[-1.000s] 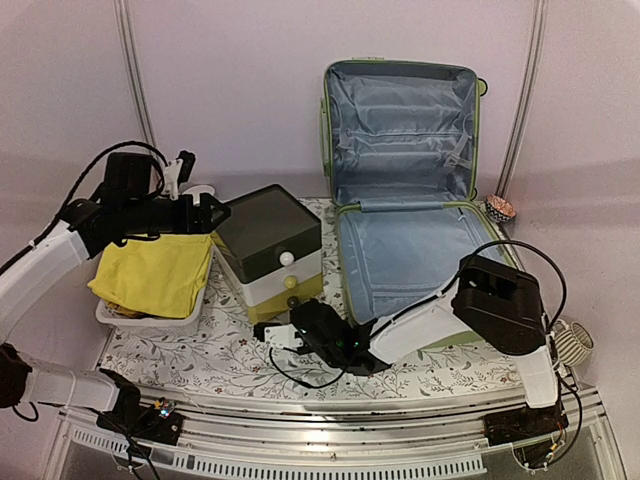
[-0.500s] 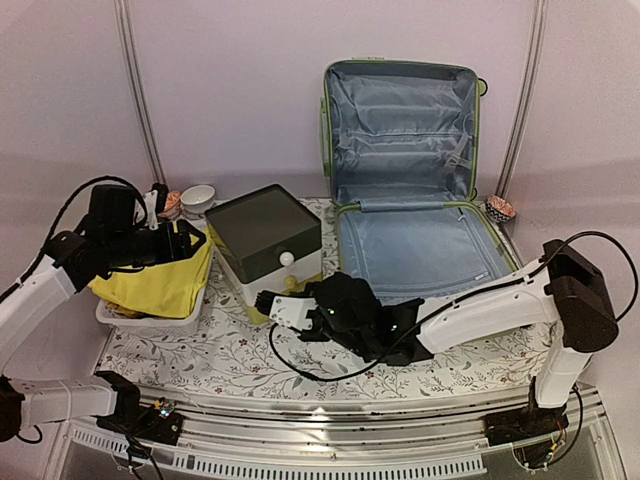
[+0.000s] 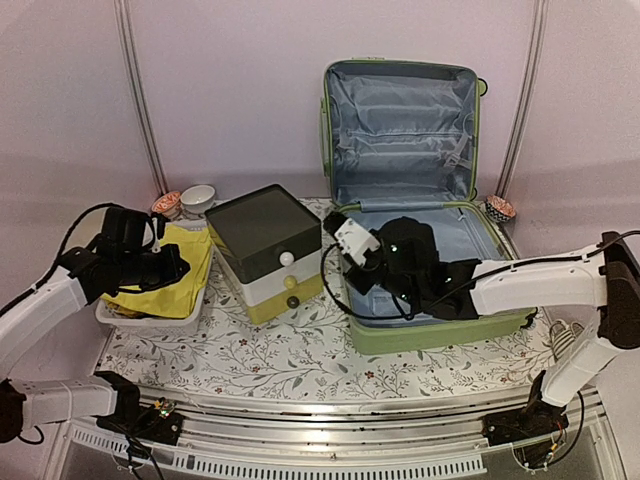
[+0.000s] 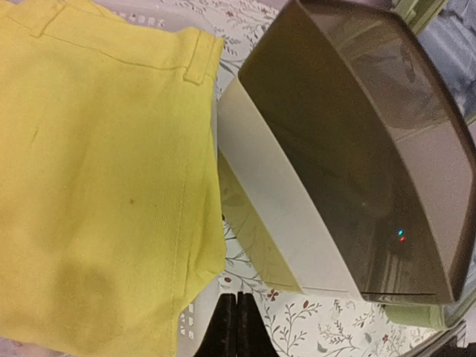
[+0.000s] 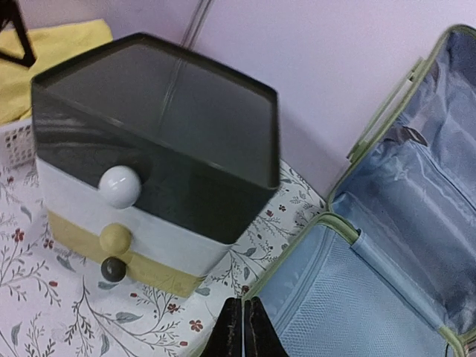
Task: Open, take out, and arrange the luggage
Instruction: Adjust the storage box at the center of the board.
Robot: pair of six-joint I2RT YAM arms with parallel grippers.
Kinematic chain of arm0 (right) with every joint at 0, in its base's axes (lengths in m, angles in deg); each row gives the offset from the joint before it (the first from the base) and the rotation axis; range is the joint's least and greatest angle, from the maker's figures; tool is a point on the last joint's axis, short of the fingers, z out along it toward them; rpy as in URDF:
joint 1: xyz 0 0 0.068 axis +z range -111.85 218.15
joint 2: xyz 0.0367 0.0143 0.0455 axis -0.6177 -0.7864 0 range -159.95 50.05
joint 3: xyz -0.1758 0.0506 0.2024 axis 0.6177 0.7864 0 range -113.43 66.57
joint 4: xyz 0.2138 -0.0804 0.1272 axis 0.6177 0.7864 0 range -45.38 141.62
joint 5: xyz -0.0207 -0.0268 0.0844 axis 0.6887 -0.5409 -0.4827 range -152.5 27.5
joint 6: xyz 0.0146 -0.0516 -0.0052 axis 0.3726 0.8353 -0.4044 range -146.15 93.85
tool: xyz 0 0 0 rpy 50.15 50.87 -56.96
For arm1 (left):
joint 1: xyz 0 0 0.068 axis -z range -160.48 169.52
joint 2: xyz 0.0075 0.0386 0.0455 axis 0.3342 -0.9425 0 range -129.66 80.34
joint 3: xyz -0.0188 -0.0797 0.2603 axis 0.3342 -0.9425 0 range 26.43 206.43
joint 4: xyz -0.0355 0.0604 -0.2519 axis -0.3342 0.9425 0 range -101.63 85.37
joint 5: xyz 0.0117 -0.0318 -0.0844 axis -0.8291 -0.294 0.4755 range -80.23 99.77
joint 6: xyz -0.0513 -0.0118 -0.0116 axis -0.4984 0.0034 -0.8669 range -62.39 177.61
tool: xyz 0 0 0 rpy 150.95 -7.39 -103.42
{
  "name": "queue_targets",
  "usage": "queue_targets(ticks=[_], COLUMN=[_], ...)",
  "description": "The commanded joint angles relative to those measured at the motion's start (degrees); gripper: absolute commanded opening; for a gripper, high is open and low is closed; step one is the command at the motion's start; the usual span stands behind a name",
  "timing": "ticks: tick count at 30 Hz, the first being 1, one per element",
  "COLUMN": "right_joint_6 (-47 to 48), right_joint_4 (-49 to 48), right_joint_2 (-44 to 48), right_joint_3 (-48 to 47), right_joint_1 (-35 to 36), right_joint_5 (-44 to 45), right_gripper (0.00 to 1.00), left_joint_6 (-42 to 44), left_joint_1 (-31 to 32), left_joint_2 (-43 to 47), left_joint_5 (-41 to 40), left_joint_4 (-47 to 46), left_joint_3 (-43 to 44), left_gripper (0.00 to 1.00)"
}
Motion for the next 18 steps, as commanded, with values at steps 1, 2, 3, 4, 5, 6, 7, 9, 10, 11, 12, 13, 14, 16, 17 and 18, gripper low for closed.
queue_targets(ticks=[1, 2, 3, 4, 5, 6, 7, 9, 10, 11, 12, 13, 14, 16, 17, 18], right_joint_6=[-10.69, -12.38, -13.44, -14.94, -16.15, -17.86, -18.68, -20.13, -20.37, -20.69, -20.95, -21.26, -21.37, -21.38, -21.39, -22.51], right_joint_4=[1.35, 1.9, 2.64, 3.54, 4.4, 4.92, 5.19, 5.28, 5.43, 5.74, 6.29, 6.95, 7.9, 8.94, 9.32, 9.63], right_joint_2=[5.05, 5.7, 6.14, 6.62, 7.06, 7.47, 8.07, 9.27, 9.91, 10.42, 10.98, 11.48, 12.11, 13.35, 14.13, 14.87], right_joint_3=[1.59, 1.69, 1.66, 1.6, 1.58, 1.8, 2.18, 3.23, 3.65, 4.01, 4.16, 4.28, 4.44, 5.15, 5.56, 6.1], right_joint_1=[-4.24, -5.46, -6.54, -7.73, -8.91, -9.88, -10.73, -11.84, -12.29, -12.64, -12.94, -13.26, -13.56, -14.1, -14.46, -14.85], right_joint_5=[-6.83, -7.75, -8.59, -9.53, -10.3, -10.97, -11.6, -12.36, -12.44, -12.59, -12.6, -12.48, -12.32, -12.3, -12.34, -12.43], right_gripper=[0.04, 0.04, 0.04, 0.04, 0.04, 0.04, 0.04, 0.04, 0.04, 0.04, 0.04, 0.04, 0.04, 0.04, 0.04, 0.04], left_joint_6=[0.43, 0.69, 0.78, 0.94, 1.2, 1.44, 1.64, 2.0, 2.2, 2.29, 2.18, 2.18, 2.14, 2.28, 2.26, 2.37], left_joint_1=[-0.57, -0.61, -0.59, -0.57, -0.59, -0.57, -0.58, -0.61, -0.62, -0.55, -0.62, -0.65, -0.64, -0.74, -0.86, -1.01], left_joint_2=[-3.31, -4.08, -4.79, -5.69, -6.74, -7.96, -9.38, -12.47, -14.14, -15.53, -17.03, -18.33, -19.62, -21.94, -23.17, -24.38], left_joint_5=[2.71, 3.06, 3.08, 2.77, 2.5, 2.19, 1.85, 1.47, 1.29, 1.04, 0.62, 0.31, 0.27, 0.23, 0.23, 0.41], left_joint_4=[-5.13, -6.47, -7.08, -8.47, -9.4, -10.28, -11.02, -12.57, -13.45, -14.37, -15.21, -15.92, -16.73, -18.51, -19.33, -19.96], left_joint_3=[-0.64, -0.51, -0.36, -0.24, -0.03, 0.29, 0.76, 2.27, 3.04, 3.98, 4.69, 5.39, 5.98, 6.95, 7.32, 7.82], left_gripper=[0.0, 0.0, 0.0, 0.0, 0.0, 0.0, 0.0, 0.0, 0.0, 0.0, 0.0, 0.0, 0.0, 0.0, 0.0, 0.0])
